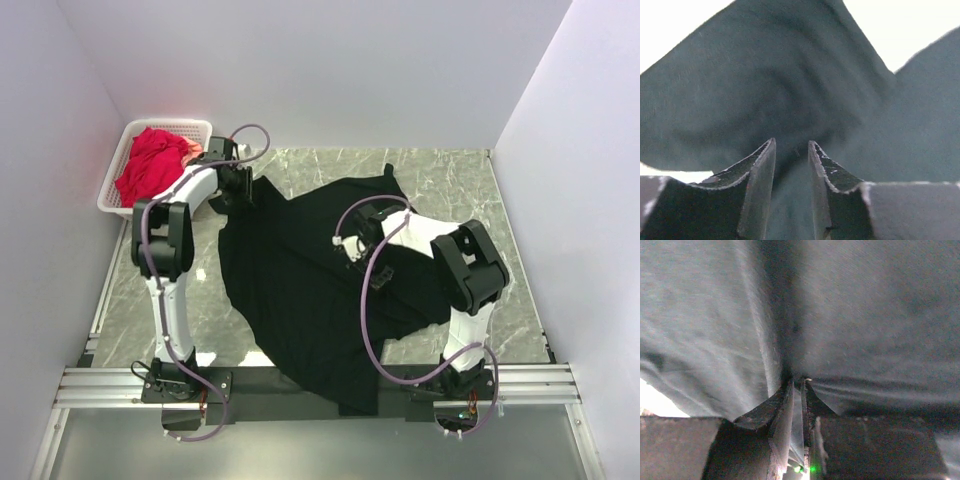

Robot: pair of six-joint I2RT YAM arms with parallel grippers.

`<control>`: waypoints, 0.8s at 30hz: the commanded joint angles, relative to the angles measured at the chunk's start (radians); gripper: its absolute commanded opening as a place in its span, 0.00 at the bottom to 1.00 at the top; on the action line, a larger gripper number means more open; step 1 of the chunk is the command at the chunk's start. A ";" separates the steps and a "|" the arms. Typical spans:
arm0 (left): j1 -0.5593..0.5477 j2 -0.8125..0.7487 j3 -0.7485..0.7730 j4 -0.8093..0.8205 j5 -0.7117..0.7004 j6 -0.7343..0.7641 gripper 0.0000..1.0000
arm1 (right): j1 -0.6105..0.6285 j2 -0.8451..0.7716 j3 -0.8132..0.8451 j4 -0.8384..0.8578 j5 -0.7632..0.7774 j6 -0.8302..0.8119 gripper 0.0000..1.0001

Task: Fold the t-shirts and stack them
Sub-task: Flatten the tshirt out

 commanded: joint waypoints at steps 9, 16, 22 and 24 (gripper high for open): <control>0.005 0.392 0.603 -0.124 -0.075 0.087 0.37 | 0.151 0.150 0.122 -0.022 -0.255 0.062 0.21; 0.001 0.308 0.621 0.057 -0.019 0.146 0.61 | 0.075 0.049 0.311 0.018 -0.269 0.134 0.40; -0.019 -0.075 0.277 0.103 0.062 0.145 0.69 | -0.195 -0.090 0.369 0.067 -0.029 0.183 0.45; -0.028 -0.181 0.118 0.113 0.080 0.137 0.68 | -0.218 -0.071 0.390 0.103 0.152 0.186 0.38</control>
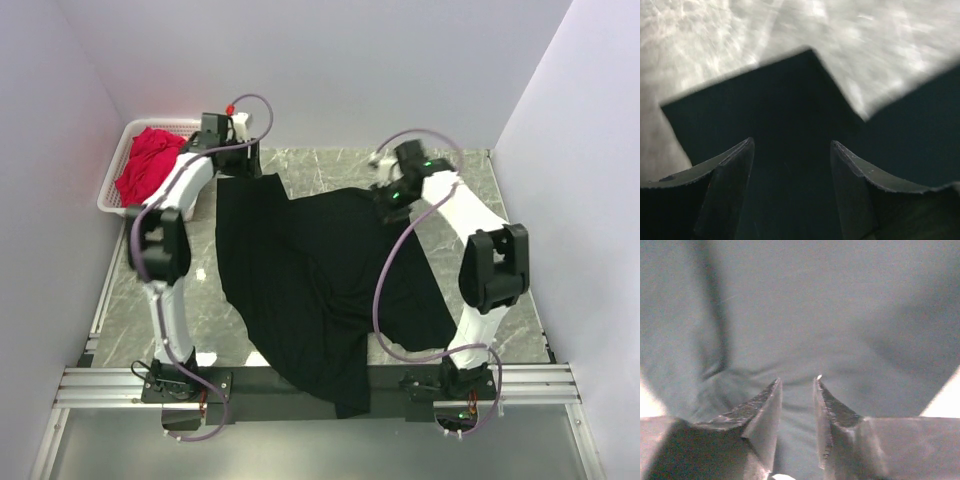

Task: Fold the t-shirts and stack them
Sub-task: Flatten the tshirt out

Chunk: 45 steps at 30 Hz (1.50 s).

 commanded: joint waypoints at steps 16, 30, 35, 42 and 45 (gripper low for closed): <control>-0.099 -0.351 -0.657 0.098 0.078 -0.022 0.61 | -0.060 0.330 0.327 0.141 0.537 0.061 0.31; -0.022 -0.170 -0.549 0.006 -0.050 -0.004 0.53 | -0.279 0.396 0.381 0.138 0.690 -0.106 0.31; -0.013 -0.153 -0.500 -0.009 -0.040 0.013 0.55 | -0.296 0.364 0.493 0.065 0.598 -0.090 0.38; -0.013 -0.148 -0.486 -0.011 -0.039 0.016 0.57 | -0.214 0.215 0.338 0.004 0.372 0.080 0.57; -0.013 -0.148 -0.486 -0.011 -0.037 0.013 0.57 | -0.140 0.189 0.254 0.037 0.415 0.111 0.62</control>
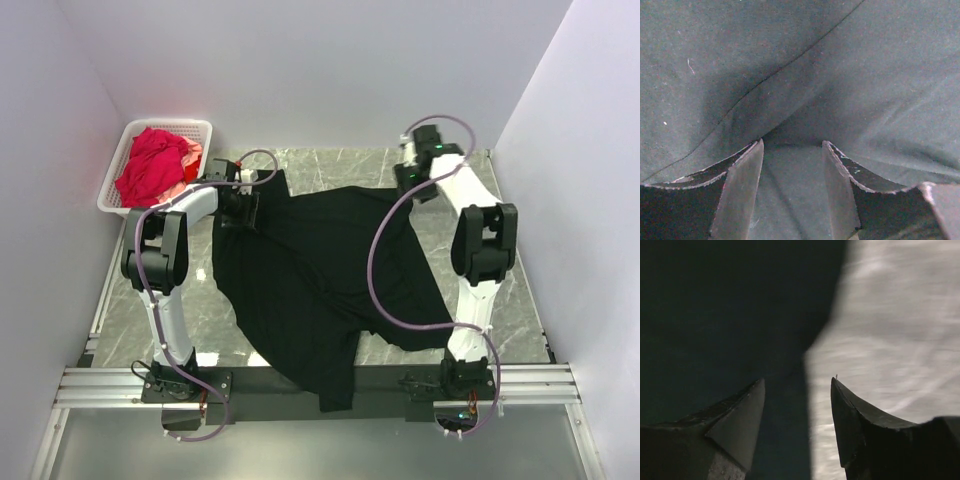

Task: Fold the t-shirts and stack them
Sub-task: Flatten the tshirt out

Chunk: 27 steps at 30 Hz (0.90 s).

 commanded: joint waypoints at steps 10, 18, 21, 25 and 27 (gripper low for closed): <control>0.009 0.032 0.016 -0.009 -0.038 0.026 0.58 | 0.161 0.042 -0.099 0.014 0.081 0.111 0.59; 0.014 0.042 0.029 -0.013 -0.043 0.026 0.58 | 0.159 0.062 -0.122 0.043 0.175 0.093 0.51; 0.017 0.048 0.032 -0.016 -0.045 0.024 0.58 | 0.150 0.052 -0.146 0.062 0.221 0.067 0.43; 0.022 0.055 0.039 -0.019 -0.042 0.021 0.58 | 0.118 0.049 -0.134 0.054 0.218 0.049 0.18; 0.023 0.056 0.043 -0.019 -0.046 0.019 0.58 | 0.103 0.044 -0.124 0.045 0.213 0.039 0.04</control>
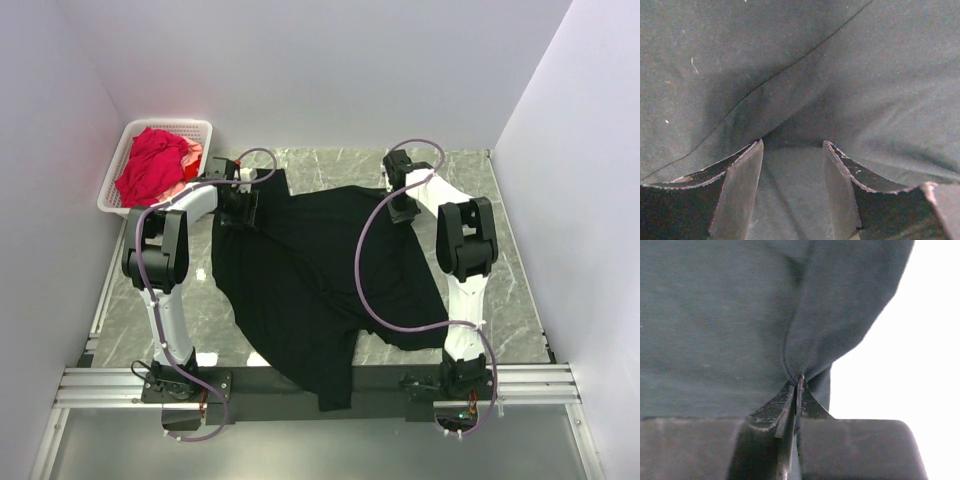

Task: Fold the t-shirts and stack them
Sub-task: Flatten the tshirt out

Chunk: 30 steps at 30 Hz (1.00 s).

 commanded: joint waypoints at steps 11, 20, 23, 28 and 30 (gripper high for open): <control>0.029 0.079 0.087 -0.040 -0.074 0.039 0.56 | -0.215 0.011 0.092 0.046 0.090 -0.184 0.01; 0.030 0.124 0.149 -0.060 -0.088 0.049 0.57 | -0.312 0.079 0.144 0.048 0.142 -0.222 0.47; 0.034 0.130 0.161 -0.068 -0.091 0.049 0.57 | -0.330 0.093 0.216 0.002 0.113 -0.207 0.47; 0.034 0.125 0.170 -0.063 -0.086 0.049 0.57 | -0.300 0.059 0.327 -0.015 0.007 -0.169 0.46; 0.034 0.125 0.181 -0.057 -0.085 0.088 0.58 | -0.278 0.059 0.379 -0.063 -0.065 -0.167 0.41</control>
